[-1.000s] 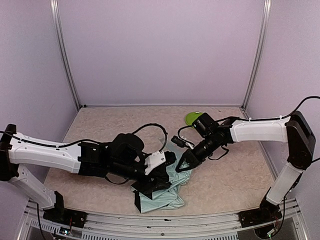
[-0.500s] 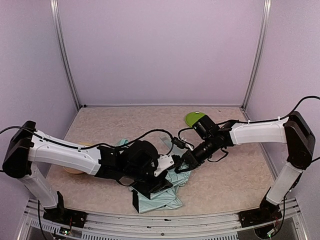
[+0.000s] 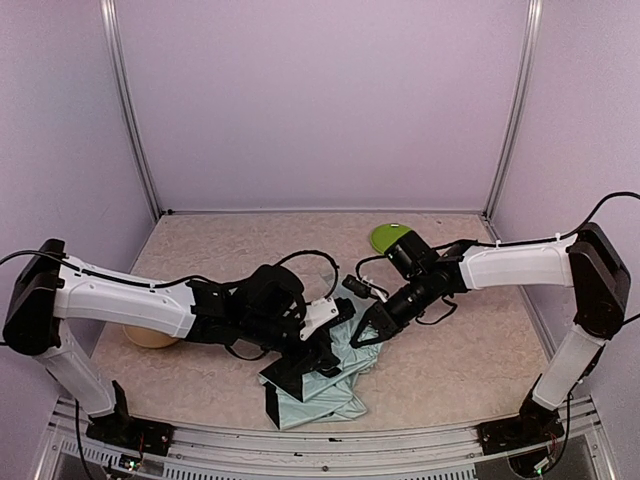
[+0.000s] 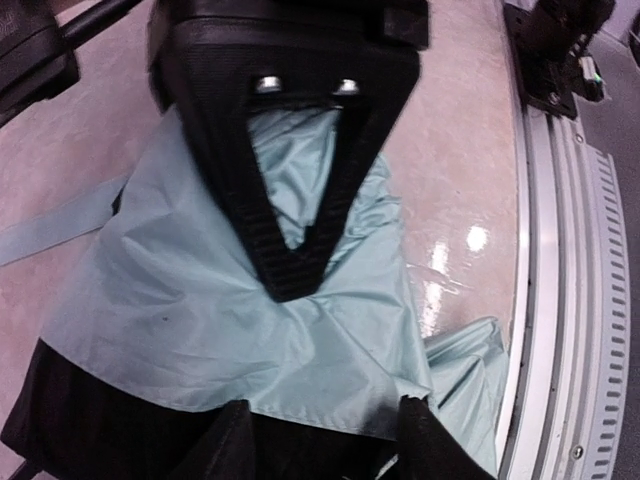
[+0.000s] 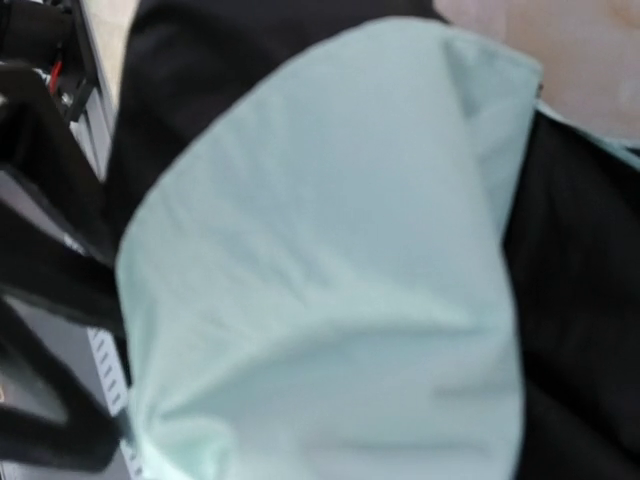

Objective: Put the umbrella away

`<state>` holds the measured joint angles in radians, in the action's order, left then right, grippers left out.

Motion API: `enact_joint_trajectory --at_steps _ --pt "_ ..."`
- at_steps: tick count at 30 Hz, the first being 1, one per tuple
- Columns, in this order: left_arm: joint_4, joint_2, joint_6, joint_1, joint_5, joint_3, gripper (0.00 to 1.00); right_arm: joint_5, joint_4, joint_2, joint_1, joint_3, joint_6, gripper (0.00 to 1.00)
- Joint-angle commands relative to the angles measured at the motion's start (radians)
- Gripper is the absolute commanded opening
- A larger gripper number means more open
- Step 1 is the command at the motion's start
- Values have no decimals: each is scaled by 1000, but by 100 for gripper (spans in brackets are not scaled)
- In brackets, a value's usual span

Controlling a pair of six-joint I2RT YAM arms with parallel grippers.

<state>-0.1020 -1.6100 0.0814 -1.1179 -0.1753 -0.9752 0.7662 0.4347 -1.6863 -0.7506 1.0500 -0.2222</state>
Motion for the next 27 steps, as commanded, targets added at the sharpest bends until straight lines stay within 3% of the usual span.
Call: enact_joint_trajectory --at_steps 1,5,9,12,16,19,20,27 --pt "18 1 -33 -1 -115 -14 53 6 10 30 1 21 26 3" --pt "33 -2 -86 -23 -122 -20 53 -3 10 23 1 21 30 3" --pt "-45 -49 -59 -51 -21 -33 52 -1 5 27 0 22 34 3" --pt "-71 -76 -48 -40 54 -47 38 10 6 28 1 25 40 3" --pt "-70 -83 -29 -22 112 -62 29 14 12 30 0 22 51 3" --pt "-63 -86 -23 -22 79 -62 6 24 12 35 0 15 57 4" --pt "-60 -83 -23 -23 64 -60 0 24 14 38 1 13 63 7" --pt "-30 12 -18 -26 -55 -65 0 16 -3 36 2 11 88 41"
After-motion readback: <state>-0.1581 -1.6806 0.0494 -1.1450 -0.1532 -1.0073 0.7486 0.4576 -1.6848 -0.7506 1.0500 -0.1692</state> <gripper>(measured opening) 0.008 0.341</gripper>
